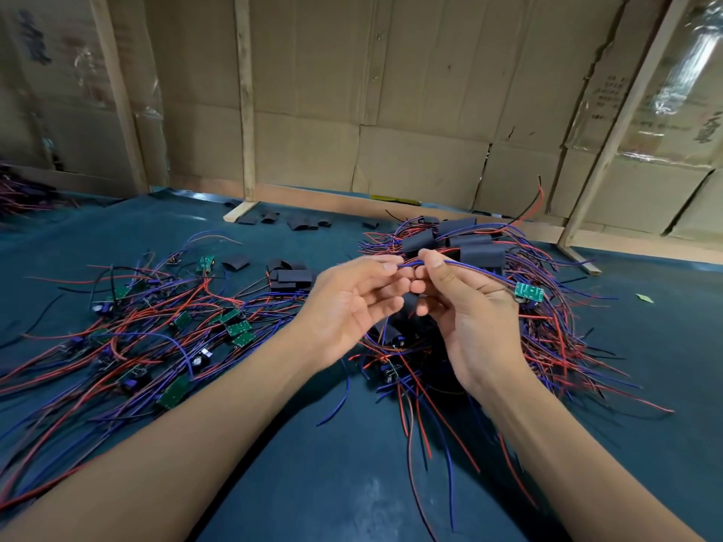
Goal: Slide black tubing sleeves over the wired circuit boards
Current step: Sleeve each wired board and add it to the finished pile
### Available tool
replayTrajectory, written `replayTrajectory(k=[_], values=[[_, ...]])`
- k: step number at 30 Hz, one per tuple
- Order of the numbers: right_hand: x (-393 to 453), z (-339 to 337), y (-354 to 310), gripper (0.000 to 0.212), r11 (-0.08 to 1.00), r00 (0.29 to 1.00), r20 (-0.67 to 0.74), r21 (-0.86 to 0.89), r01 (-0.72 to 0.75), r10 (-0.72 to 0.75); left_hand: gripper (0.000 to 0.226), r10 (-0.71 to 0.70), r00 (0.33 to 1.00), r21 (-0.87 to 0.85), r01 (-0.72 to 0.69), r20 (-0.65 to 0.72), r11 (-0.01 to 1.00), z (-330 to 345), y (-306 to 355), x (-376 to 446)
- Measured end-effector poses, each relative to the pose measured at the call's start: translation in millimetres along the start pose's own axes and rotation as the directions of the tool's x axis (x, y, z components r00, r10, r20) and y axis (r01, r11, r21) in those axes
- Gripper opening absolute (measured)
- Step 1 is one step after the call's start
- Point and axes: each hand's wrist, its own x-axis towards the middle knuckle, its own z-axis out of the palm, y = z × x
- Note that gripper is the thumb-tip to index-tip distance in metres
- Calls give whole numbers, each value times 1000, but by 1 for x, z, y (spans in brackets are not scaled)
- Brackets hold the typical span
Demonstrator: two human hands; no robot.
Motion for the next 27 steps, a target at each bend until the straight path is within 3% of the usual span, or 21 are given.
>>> replayTrajectory(k=[1, 2, 3, 4, 5, 6, 9, 11, 14, 21, 27], values=[[0, 0, 0, 16, 1000, 1000, -24, -26, 12, -12, 17, 132, 991, 239, -123, -23, 963, -7, 2, 2], [1, -1, 1, 18, 999, 998, -47, -45, 28, -30, 19, 315, 949, 584, -250, -10, 772, -15, 4, 4], [1, -2, 1, 18, 997, 997, -63, -60, 47, -51, 20, 470, 879, 869, -296, 85, 397, -26, 5, 6], [1, -3, 1, 19, 995, 995, -72, -71, 65, -70, 26, 512, 833, 970, -244, 210, -1, -37, 8, 9], [1, -4, 1, 19, 993, 993, -76, -82, 81, -87, 36, 476, 841, 954, -142, 256, -263, -48, 12, 13], [2, -4, 0, 20, 992, 992, -78, -90, 94, -101, 48, 423, 885, 925, -24, 196, -379, -58, 15, 16], [2, -4, 0, 22, 990, 991, -72, -96, 106, -113, 61, 298, 942, 846, 279, -151, -454, -80, 22, 22], [2, -4, 1, 22, 990, 994, -53, -101, 95, -100, 47, 232, 940, 800, 337, -252, -496, -86, 21, 23], [2, -5, 2, 17, 995, 997, -34, -76, 71, -74, 30, 218, 947, 766, 320, -237, -558, -84, 23, 25], [4, -9, 4, 5, 998, 999, 24, -46, 48, -47, 36, 159, 974, 774, 227, -164, -591, -82, 27, 28], [5, -9, 4, 3, 999, 999, 34, -31, 34, -33, 29, 113, 986, 824, 167, -126, -541, -83, 38, 26]])
